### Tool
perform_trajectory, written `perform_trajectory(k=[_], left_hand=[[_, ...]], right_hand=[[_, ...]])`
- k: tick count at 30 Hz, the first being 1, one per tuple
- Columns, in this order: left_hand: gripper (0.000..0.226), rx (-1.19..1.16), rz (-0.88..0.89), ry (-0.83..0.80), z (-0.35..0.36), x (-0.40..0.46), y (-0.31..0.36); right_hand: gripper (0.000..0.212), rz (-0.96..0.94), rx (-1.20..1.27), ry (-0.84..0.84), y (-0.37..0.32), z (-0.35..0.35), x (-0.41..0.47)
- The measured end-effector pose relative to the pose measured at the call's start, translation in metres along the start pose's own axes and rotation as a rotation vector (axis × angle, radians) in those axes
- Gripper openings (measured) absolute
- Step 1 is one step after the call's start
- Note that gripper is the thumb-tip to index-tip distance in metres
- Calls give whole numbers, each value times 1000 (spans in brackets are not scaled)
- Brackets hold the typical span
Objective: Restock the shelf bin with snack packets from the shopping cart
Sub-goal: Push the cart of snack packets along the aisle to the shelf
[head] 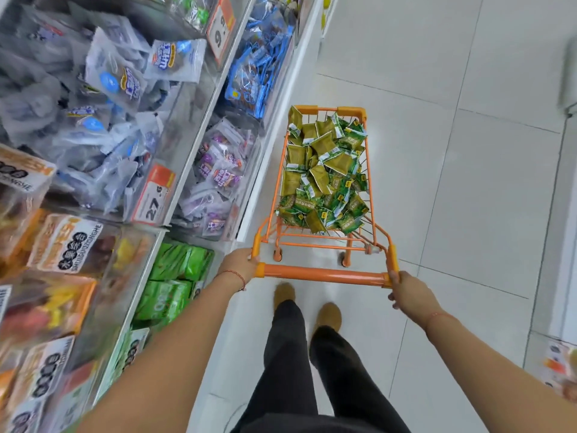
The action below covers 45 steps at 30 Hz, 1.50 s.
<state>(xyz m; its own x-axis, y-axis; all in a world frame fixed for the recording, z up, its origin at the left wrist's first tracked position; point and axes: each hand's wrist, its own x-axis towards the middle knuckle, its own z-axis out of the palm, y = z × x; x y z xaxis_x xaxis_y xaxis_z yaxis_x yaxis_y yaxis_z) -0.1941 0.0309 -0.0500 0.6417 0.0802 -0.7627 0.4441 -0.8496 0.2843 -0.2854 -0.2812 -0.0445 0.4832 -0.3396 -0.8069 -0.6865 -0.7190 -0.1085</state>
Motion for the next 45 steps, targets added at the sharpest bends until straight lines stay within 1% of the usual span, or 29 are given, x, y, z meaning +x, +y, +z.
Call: perform_trajectory(k=[3, 6, 9, 12, 14, 17, 20, 22, 25, 27, 29, 31, 32, 34, 35, 37, 38, 39, 41, 42, 43, 45], left_hand=[[31, -2, 6, -1, 16, -19, -22], [33, 6, 0, -19, 28, -38, -47], [34, -49, -14, -55, 40, -54, -71], [34, -138, -40, -84, 51, -73, -97], [35, -136, -36, -92, 59, -87, -110], [35, -159, -31, -82, 72, -105, -128], [34, -218, -53, -70, 90, -122, -146], [38, -237, -67, -68, 104, -136, -156], [59, -203, -83, -86, 125, -156, -170], [67, -185, -59, -116, 140, -170, -175], [66, -162, -30, -140, 155, -188, -180], [59, -170, 1, -141, 172, -202, -186], [56, -179, 12, -133, 181, -209, -190], [51, -190, 11, -111, 201, -220, -198], [49, -202, -1, -108, 209, -226, -200], [47, -211, -12, -134, 222, -233, -201], [45, -212, -9, -174, 223, -235, -201], [41, -219, -3, -221, 221, -235, -201], [23, -161, 32, -305, 206, -231, -205], [19, -95, 69, -315, 196, -228, -209], [22, -28, 97, -294, 184, -223, -215], [26, 68, 112, -214, 161, -215, -227]], right_hand=[[30, -12, -7, -34, 15, 23, -18], [36, 57, 127, -64, 22, 46, -43], [39, 90, 158, -67, 34, 69, -61], [39, 63, 193, -31, 46, 93, -84], [41, 60, 237, -2, 53, 110, -99], [43, 70, 266, 48, 67, 134, -116], [45, 39, 269, 93, 85, 152, -129], [45, 29, 298, 139, 98, 166, -138], [41, 52, 442, 215, 116, 187, -145], [42, 116, 612, 249, 125, 195, -150], [39, 221, 848, 270, 131, 197, -155], [29, 320, 1061, 284, 133, 195, -160], [25, 354, 1153, 283, 131, 195, -164], [24, 377, 1265, 268, 124, 205, -172], [23, 370, 1237, 211, 118, 218, -178], [17, 338, 1142, 9, 103, 252, -195], [15, 326, 1129, -85, 95, 270, -205], [13, 327, 1136, -137, 90, 283, -215], [9, 343, 1130, -113, 87, 293, -226], [8, 339, 1104, -93, 90, 292, -228], [13, 330, 1069, -74, 95, 290, -228], [32, 326, 996, -22, 107, 284, -225]])
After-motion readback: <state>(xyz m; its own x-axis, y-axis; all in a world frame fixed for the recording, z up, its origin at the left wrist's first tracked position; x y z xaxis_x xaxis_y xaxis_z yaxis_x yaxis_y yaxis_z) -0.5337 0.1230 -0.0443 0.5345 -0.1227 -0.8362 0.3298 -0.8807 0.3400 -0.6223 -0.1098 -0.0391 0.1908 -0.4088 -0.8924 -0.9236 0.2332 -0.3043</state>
